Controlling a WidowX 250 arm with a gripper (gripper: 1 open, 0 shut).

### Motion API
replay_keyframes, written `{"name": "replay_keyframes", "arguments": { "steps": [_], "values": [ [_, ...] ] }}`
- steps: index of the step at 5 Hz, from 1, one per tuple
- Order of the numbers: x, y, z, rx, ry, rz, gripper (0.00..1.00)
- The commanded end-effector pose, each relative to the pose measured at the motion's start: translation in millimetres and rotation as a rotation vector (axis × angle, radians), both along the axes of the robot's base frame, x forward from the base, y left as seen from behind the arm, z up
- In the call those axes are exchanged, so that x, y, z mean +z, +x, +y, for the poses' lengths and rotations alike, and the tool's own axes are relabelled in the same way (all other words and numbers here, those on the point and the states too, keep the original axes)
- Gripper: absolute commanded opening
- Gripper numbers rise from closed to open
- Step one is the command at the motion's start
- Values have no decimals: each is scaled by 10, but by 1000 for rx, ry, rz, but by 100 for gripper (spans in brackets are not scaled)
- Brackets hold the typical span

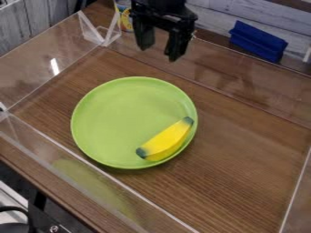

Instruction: Put the banana in the green plate

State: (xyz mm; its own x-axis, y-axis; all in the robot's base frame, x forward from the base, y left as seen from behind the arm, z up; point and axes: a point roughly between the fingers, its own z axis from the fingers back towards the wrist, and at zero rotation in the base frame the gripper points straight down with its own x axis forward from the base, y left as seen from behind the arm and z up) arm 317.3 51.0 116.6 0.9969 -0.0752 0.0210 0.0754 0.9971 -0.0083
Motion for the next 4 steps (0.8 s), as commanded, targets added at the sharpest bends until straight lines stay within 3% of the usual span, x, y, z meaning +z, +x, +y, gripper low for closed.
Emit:
{"name": "replay_keyframes", "arguments": {
  "steps": [1, 4],
  "values": [
    [83, 31, -19, -11, 4, -36, 100],
    [65, 54, -18, -23, 2, -47, 100]
  ]
}}
